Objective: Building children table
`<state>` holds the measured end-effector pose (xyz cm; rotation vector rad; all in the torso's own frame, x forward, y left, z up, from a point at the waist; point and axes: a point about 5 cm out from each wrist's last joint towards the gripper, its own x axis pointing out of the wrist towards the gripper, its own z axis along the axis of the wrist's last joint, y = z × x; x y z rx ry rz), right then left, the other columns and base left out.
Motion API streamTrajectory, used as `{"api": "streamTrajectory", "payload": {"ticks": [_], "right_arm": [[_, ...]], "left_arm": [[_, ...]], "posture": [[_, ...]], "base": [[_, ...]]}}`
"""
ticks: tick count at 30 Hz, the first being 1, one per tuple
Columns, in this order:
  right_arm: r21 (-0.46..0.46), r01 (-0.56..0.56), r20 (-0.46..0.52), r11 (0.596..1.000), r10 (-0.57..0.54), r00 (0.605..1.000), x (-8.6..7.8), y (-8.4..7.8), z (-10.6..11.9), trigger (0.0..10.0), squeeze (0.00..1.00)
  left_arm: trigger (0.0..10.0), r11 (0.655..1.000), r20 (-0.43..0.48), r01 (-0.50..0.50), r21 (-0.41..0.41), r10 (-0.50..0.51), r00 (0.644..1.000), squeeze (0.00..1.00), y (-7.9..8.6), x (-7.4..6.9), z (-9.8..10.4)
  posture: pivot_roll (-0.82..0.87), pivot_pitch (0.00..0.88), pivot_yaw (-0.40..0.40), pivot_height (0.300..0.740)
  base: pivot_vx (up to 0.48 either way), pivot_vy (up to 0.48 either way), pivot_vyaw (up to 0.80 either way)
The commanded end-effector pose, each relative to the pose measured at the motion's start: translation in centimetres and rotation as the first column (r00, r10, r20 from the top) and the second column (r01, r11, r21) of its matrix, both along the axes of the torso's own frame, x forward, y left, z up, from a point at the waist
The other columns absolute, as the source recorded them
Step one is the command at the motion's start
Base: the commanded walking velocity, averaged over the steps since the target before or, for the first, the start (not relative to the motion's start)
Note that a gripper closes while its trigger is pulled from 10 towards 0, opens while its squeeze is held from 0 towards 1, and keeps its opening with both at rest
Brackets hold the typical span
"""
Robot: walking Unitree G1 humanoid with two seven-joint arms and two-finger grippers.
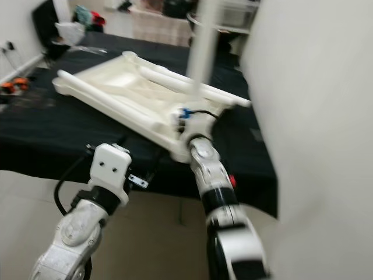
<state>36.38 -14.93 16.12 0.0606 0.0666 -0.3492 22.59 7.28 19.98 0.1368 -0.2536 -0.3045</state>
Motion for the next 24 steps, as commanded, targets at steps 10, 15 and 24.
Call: {"api": "streamTrajectory", "payload": {"ticks": [10,15,24], "right_arm": [[0.047,-0.008,0.070,0.999,0.005,0.998,-0.5,2.7,1.9,10.0,0.00],[0.037,-0.059,0.112,0.998,0.054,0.992,-0.6,3.5,2.8,10.0,1.00],[-0.015,-0.495,0.117,0.869,0.493,0.862,0.1,4.7,2.1,10.0,0.00]], "left_arm": [[10.0,1.000,-0.004,0.016,0.002,-0.016,1.000,0.00,-0.3,-0.1,-0.1],[10.0,1.000,-0.006,0.015,0.001,-0.015,1.000,0.00,-0.2,-0.1,-0.1],[10.0,0.998,-0.072,0.058,0.033,-0.055,0.996,0.00,0.0,-0.6,-1.8]], "posture": [[0.08,0.053,-0.127,0.740],[0.08,0.054,-0.129,0.740],[0.08,0.056,-0.125,0.740]], "base": [[0.000,0.000,0.00],[0.000,0.000,0.00],[0.000,0.000,0.00]]}}
